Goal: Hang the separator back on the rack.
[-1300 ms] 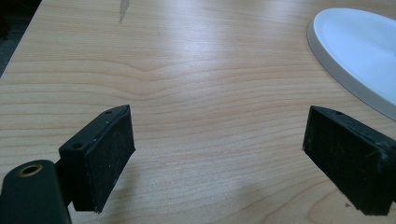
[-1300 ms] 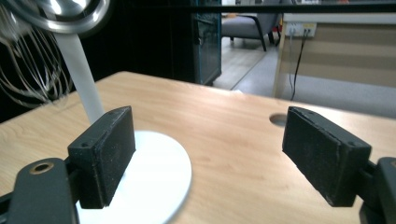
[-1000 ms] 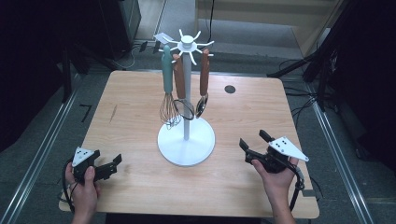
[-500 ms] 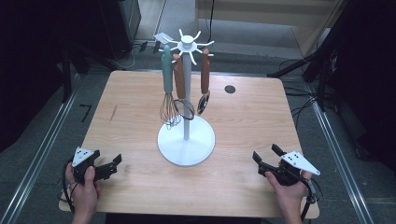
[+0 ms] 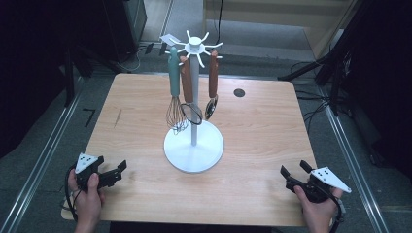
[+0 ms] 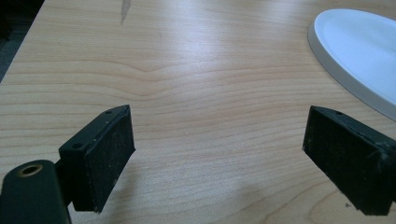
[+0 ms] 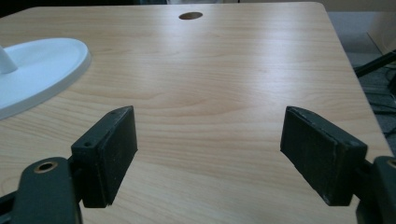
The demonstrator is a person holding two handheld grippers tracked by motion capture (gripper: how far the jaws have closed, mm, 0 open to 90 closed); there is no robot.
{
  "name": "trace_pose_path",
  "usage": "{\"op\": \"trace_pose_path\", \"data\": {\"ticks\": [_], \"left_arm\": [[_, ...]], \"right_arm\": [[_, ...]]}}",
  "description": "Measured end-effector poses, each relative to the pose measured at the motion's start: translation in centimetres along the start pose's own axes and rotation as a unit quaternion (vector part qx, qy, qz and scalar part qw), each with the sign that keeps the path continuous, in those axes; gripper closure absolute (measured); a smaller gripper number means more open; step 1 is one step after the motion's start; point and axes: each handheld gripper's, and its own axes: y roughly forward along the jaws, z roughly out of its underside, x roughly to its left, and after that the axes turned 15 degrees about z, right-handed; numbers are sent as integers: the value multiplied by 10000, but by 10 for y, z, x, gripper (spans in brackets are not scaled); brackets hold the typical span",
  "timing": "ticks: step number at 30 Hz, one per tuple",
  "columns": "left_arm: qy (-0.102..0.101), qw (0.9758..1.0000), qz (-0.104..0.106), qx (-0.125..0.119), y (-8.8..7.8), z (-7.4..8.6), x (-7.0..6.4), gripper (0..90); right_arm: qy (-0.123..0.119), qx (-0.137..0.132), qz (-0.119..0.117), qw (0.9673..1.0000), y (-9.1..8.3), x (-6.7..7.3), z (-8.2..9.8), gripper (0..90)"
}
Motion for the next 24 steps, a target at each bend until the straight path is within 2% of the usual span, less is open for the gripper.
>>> {"op": "trace_pose_path", "data": {"ticks": [10, 14, 16, 19, 24], "left_arm": [[-16, 10000, -14, 10, 0, 0, 0, 93], [-5, 10000, -24, 27, 0, 0, 0, 85], [11, 10000, -69, 34, 1, 0, -1, 74], [-6, 10000, -65, 29, 1, -1, 0, 28], [-66, 9999, -73, 19, 1, -1, 1, 24]], "right_arm": [[34, 94, 218, 9997, -8, -23, 10, 195], [136, 48, 292, 9995, -9, -29, 11, 185], [109, 0, 360, 9993, -10, -31, 11, 180], [206, -5, 304, 9993, -11, -33, 11, 179], [330, -22, 302, 9990, -10, -34, 11, 157]]}}
